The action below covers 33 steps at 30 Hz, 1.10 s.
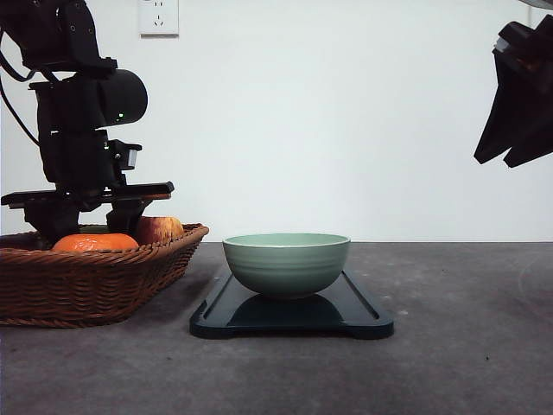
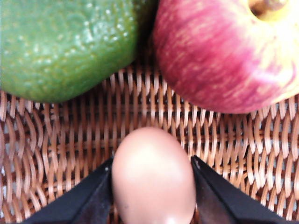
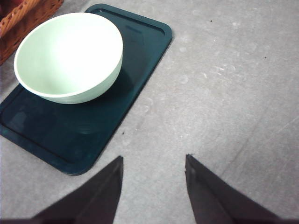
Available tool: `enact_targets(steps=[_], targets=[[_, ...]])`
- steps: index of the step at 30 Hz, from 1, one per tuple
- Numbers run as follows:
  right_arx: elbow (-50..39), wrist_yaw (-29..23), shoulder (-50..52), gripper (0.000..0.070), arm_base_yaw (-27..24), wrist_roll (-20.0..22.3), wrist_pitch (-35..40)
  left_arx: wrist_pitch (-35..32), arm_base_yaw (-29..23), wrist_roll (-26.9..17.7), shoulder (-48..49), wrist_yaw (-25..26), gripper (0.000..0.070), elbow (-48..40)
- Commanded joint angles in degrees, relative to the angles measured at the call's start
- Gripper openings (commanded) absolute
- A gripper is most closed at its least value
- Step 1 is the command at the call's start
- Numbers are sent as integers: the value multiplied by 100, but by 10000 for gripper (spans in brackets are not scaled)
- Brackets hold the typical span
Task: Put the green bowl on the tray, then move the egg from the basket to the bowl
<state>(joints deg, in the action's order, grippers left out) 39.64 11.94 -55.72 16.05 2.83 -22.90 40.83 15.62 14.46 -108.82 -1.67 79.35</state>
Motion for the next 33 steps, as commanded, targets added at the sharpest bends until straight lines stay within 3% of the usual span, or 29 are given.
enact_targets(steps=[1,8,19,28,33], targets=[[15,4,-31,259,13,60,58,61,11,16,-58,-40,264,114],[15,4,-31,259,13,61,55,140,11,-10,395,-282,264,118],[15,7,-31,259,13,59,57,88,114,-44,1590,-206,264,125],[15,7,-31,259,15,57,57,-1244,524,179,2178,790,265,127],[15,7,-31,259,13,57,57,-1790,962,170,2097,817,266,127]])
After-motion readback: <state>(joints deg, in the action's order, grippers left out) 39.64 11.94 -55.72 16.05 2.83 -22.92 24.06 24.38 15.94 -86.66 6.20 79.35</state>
